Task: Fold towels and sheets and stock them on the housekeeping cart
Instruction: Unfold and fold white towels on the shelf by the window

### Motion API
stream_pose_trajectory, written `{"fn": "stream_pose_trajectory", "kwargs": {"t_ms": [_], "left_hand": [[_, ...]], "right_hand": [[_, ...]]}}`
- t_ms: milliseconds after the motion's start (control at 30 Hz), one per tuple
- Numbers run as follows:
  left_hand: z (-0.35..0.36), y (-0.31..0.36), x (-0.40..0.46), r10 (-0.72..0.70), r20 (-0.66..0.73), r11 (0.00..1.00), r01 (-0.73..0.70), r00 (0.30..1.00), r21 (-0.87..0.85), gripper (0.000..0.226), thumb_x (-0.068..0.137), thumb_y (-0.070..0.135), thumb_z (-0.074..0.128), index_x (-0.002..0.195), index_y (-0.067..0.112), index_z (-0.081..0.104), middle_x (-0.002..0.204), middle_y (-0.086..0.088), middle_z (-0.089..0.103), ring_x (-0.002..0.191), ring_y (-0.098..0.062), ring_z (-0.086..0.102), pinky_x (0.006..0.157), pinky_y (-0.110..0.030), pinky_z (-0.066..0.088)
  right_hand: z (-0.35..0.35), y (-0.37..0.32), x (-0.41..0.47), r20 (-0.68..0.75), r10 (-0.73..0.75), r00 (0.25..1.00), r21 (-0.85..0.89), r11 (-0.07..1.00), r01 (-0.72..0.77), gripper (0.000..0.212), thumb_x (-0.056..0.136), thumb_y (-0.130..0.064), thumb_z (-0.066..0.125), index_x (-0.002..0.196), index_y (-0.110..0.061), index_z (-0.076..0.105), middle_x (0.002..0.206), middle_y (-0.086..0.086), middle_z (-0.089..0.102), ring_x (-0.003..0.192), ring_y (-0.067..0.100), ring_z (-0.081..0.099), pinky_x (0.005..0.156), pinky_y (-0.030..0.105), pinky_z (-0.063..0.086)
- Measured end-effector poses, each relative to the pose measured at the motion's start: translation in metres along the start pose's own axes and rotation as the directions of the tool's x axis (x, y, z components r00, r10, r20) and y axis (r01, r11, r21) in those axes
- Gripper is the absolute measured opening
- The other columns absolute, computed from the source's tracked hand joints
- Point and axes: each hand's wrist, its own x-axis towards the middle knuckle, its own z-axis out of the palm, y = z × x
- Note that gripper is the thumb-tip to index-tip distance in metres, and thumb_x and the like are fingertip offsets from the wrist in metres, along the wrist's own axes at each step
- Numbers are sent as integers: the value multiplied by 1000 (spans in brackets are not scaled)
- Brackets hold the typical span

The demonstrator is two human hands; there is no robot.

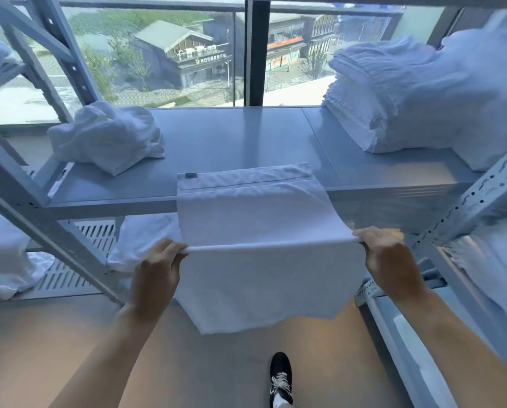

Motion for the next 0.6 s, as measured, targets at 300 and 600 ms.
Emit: {"fn": "stream_pose_trajectory", "kwargs": {"t_ms": [300,600], "left_hand": [[56,53,23,67,93,994,-58,993,-96,13,90,-3,72,96,9,74,88,-2,67,77,-31,66,63,-36,53],[103,68,85,100,122,993,-92,987,-70,17,90,-5,70,98,10,73,93,-1,68,83,-30,66,65,-40,54]], "right_hand": [[-42,56,-49,-7,152,988,-92,984,-152,35,79,2,51,105,-8,72,100,11,72,92,33,68,76,39,56],[-20,117,-15,29,203,979,-75,977,-200,47,71,21,65,107,-8,75,103,11,74,94,32,70,82,38,56]]}}
